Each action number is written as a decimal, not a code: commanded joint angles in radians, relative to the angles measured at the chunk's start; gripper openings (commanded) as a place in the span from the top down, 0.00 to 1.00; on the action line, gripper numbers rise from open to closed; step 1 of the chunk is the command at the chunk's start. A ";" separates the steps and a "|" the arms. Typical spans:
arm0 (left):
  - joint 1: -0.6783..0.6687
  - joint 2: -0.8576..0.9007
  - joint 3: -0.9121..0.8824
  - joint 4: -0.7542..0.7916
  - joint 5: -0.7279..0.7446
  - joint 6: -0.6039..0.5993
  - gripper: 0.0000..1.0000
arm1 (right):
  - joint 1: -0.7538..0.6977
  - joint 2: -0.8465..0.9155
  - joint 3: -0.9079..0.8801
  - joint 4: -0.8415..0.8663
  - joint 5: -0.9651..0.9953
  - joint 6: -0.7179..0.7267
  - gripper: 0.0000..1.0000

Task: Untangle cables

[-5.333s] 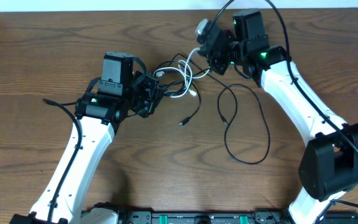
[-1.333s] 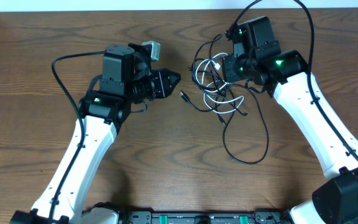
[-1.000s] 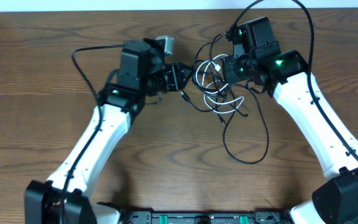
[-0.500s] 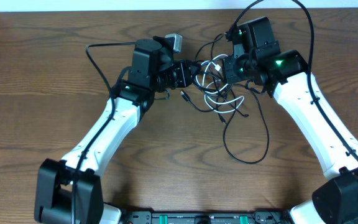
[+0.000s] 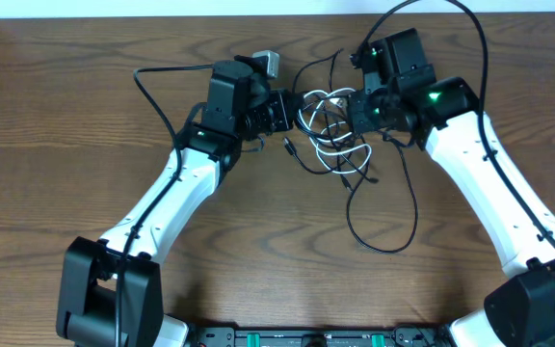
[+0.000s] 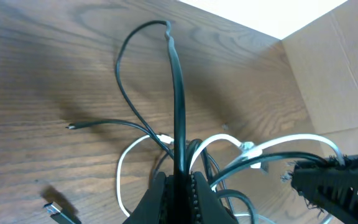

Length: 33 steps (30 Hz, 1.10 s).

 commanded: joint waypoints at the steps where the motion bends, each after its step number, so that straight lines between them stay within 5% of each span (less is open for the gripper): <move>1: 0.055 0.006 0.001 -0.001 -0.043 -0.022 0.92 | -0.086 0.004 0.005 -0.025 0.031 0.045 0.99; 16: 0.208 -0.084 0.001 -0.011 0.067 -0.027 0.93 | -0.467 0.004 0.005 -0.070 -0.219 -0.014 0.99; 23: 0.269 -0.146 0.001 -0.039 0.112 -0.016 0.93 | -0.472 0.004 0.005 -0.069 -0.446 -0.169 0.99; 33: 0.293 -0.201 0.001 -0.328 0.063 0.159 0.92 | -0.380 0.004 0.005 -0.074 -0.406 -0.196 0.99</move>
